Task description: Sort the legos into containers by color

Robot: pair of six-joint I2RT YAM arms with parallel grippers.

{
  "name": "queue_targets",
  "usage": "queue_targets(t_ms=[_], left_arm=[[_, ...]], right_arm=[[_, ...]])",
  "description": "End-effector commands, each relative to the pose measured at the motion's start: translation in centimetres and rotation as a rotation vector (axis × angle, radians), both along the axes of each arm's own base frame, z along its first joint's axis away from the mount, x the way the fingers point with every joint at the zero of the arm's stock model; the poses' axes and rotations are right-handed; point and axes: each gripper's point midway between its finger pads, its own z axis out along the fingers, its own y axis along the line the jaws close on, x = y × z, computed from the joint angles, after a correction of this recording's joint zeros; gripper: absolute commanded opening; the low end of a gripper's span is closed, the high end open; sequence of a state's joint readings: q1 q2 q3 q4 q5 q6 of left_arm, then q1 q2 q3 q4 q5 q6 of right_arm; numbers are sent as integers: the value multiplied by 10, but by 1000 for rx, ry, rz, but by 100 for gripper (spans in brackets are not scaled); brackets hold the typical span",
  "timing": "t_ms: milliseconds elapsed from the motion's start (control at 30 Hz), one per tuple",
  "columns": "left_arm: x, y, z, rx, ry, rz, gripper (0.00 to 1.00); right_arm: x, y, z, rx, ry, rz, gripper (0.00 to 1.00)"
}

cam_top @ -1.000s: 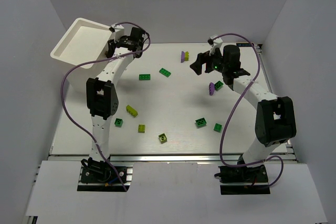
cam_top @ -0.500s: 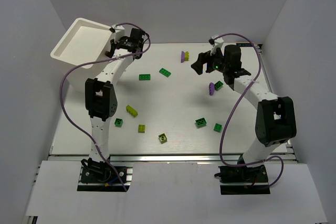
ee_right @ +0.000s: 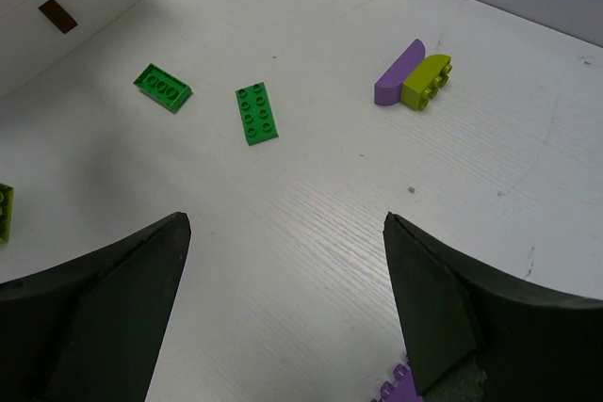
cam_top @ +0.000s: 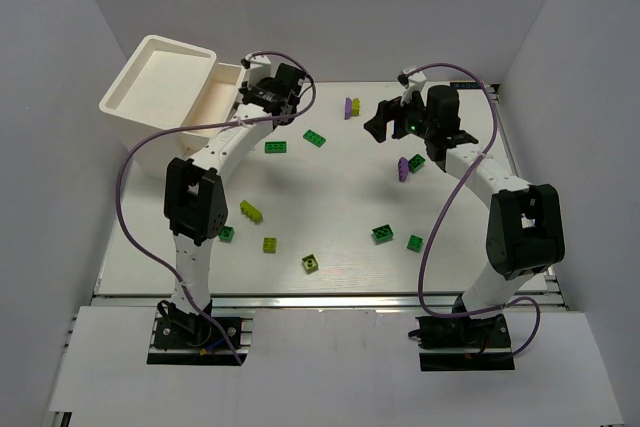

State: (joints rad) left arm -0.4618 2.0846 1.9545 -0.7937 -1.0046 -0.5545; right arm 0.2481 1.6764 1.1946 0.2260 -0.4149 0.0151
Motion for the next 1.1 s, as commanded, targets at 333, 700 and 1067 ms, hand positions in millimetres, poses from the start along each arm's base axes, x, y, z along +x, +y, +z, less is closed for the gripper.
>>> queue_targets(t_ms=[333, 700, 1067], left_arm=[[-25, -35, 40, -211, -40, -146, 81], [-91, -97, 56, -396, 16, -745, 2], [-199, -50, -81, -400, 368, -415, 73]], right_arm=[[-36, 25, 9, -41, -122, 356, 89], [-95, 41, -15, -81, -149, 698, 26], [-90, 46, -41, -200, -101, 627, 61]])
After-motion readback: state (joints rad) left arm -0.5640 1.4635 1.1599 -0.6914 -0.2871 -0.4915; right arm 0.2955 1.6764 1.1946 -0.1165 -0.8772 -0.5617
